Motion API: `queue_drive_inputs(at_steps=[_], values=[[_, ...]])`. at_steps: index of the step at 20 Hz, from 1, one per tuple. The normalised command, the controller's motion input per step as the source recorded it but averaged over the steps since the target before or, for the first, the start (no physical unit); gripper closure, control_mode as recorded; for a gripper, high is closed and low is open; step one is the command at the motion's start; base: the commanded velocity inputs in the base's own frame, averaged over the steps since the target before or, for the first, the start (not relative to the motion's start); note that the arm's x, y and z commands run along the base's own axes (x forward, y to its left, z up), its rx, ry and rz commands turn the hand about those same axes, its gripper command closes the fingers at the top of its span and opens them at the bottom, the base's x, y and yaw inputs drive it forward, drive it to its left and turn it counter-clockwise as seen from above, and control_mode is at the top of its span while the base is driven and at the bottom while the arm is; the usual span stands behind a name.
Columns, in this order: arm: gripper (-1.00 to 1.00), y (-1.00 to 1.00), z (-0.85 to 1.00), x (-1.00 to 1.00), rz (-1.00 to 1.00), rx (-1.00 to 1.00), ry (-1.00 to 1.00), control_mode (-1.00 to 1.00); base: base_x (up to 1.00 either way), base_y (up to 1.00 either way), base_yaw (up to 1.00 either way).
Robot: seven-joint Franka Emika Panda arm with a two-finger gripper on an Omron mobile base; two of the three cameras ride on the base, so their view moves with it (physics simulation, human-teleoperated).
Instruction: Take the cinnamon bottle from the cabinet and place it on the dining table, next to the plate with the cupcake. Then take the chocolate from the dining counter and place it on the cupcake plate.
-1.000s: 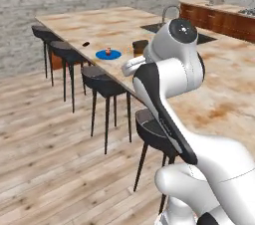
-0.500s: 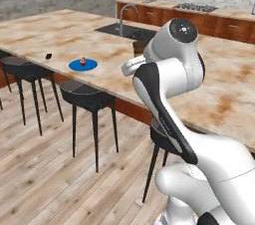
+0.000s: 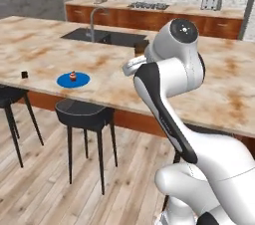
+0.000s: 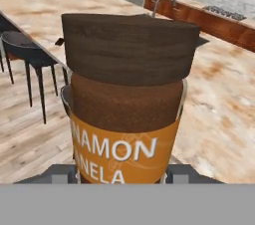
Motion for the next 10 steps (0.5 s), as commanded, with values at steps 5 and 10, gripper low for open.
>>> queue_drive_inputs(at_steps=[5, 10], values=[[1.00, 0.00, 0.00, 0.00, 0.00, 0.00, 0.00, 1.00, 0.13, 1.00, -0.47], [1.00, 0.00, 0.00, 0.00, 0.00, 0.00, 0.00, 1.00, 0.02, 1.00, -0.45]])
